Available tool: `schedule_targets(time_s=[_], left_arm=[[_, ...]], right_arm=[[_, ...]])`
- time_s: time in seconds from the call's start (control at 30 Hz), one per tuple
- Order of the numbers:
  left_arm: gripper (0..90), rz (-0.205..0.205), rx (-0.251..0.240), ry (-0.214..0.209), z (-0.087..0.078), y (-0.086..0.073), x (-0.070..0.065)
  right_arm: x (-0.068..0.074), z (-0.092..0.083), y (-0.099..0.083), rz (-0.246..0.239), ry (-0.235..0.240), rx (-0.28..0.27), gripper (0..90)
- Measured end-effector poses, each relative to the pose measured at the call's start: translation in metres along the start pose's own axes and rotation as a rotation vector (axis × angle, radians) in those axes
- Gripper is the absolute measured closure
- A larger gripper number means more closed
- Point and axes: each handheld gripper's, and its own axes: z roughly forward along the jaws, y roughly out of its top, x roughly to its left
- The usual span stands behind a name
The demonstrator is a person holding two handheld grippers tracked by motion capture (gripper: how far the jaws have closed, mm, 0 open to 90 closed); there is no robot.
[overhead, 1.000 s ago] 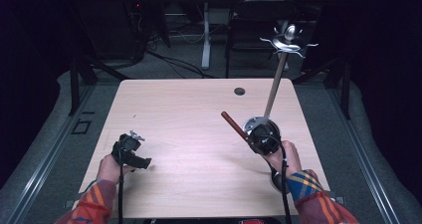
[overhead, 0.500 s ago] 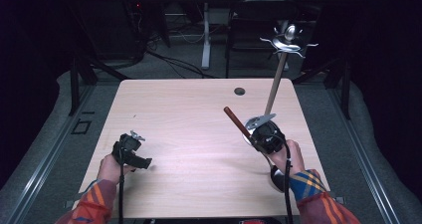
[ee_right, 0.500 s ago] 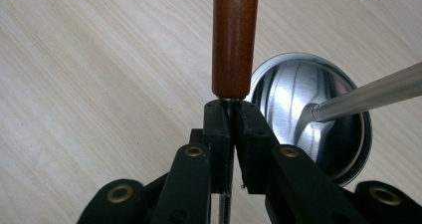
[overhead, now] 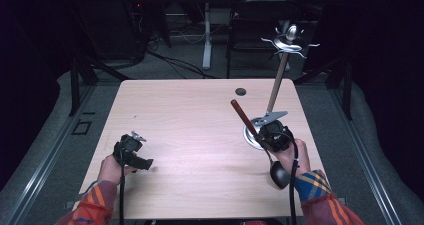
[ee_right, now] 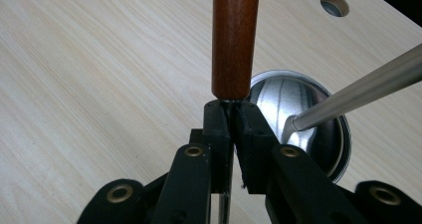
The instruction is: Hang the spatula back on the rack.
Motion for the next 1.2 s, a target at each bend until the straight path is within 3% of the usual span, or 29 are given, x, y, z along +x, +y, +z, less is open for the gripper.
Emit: schedule_targets(time_s=[1.2], left_arm=[[10.9, 0.042, -0.006, -0.007, 0.005, 0.011, -0.006]], right_arm=[[-0.014, -0.039, -0.016, 0.1, -0.055, -0.134, 84.3]])
